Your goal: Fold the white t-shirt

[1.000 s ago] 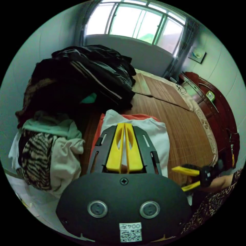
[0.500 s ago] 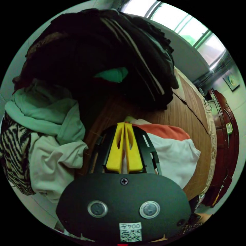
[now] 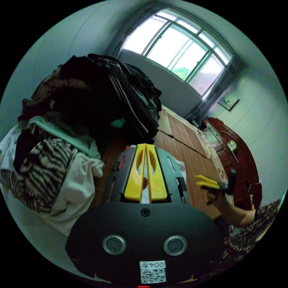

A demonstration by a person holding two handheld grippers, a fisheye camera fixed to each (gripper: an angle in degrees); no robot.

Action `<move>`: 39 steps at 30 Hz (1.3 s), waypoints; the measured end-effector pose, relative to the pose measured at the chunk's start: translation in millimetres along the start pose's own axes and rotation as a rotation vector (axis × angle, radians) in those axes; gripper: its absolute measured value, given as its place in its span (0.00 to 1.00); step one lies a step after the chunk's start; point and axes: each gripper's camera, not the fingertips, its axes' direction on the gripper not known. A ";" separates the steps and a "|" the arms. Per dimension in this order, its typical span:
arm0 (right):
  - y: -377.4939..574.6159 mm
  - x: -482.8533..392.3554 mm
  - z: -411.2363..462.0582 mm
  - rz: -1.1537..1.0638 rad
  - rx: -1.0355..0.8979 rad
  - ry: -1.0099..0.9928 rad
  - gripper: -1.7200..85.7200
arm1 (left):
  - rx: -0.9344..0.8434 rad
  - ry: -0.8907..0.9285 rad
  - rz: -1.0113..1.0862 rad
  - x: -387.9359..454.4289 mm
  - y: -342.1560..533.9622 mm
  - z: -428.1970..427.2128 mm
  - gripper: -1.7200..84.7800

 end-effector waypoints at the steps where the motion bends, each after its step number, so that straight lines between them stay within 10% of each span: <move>1: -14.0 21.5 3.1 0.097 -0.020 -0.064 0.17 | 0.011 -0.012 0.028 3.0 24.2 -16.7 0.02; 24: -34.1 31.7 56.1 0.207 -0.051 -0.067 0.11 | 0.285 -0.012 -0.265 -41.7 208.2 -114.7 0.02; 39: 120.3 -170.4 107.9 -0.569 -0.223 0.209 0.03 | -0.072 -0.365 0.142 104.1 212.8 -76.1 0.03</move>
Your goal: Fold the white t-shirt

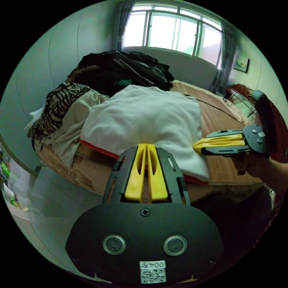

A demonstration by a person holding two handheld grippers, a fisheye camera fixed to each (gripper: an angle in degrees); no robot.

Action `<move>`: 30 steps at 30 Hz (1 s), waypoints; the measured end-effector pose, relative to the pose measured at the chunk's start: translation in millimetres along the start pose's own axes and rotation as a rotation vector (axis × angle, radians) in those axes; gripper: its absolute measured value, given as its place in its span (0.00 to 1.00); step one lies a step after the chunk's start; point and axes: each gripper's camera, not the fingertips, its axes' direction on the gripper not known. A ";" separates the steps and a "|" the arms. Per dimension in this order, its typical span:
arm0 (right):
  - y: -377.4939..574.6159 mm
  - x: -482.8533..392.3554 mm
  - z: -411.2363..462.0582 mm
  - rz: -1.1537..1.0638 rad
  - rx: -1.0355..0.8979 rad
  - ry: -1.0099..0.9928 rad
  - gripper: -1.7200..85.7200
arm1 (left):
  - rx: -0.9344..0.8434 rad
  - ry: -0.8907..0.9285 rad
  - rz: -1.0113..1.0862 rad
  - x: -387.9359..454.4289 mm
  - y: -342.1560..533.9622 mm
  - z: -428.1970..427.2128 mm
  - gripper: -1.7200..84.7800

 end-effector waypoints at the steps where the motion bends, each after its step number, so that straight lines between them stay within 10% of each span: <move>1: 3.5 -5.1 1.2 -0.026 0.016 0.030 0.03 | 0.008 0.017 -0.015 -2.4 -0.3 -0.7 0.03; 17: 74.3 29.7 -32.8 0.164 0.068 -0.143 0.01 | -0.025 0.179 -0.112 -23.6 -59.6 -67.2 0.04; 30: 246.2 86.1 -29.7 0.476 -0.019 -0.255 0.01 | 0.051 -0.311 -0.227 -176.9 -235.2 -149.8 0.17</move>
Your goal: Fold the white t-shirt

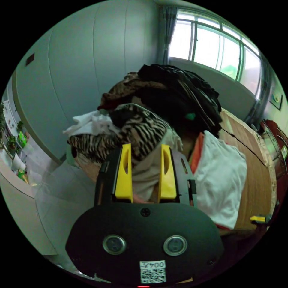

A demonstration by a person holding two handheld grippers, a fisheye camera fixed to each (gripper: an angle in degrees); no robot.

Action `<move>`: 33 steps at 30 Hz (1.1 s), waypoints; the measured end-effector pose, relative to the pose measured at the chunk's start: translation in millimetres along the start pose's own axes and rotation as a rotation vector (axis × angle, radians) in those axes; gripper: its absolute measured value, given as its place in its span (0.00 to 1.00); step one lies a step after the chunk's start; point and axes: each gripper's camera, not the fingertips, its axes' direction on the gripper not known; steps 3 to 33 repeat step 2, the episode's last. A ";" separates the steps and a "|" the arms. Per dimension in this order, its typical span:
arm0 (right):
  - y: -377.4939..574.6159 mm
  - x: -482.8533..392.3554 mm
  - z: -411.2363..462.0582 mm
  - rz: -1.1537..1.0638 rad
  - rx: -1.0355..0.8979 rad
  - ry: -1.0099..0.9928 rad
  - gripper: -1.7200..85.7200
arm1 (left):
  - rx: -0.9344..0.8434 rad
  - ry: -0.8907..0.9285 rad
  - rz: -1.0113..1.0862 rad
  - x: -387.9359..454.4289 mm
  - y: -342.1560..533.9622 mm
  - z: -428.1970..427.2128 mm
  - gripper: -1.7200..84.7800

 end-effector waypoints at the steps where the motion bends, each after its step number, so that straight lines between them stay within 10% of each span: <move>1: 8.6 8.4 1.1 0.024 -0.013 -0.016 0.01 | -0.005 -0.027 0.016 0.1 -10.7 1.0 0.18; 33: 16.5 16.5 2.0 0.050 -0.026 -0.036 0.01 | -0.026 -0.078 0.050 1.5 -30.3 4.4 0.18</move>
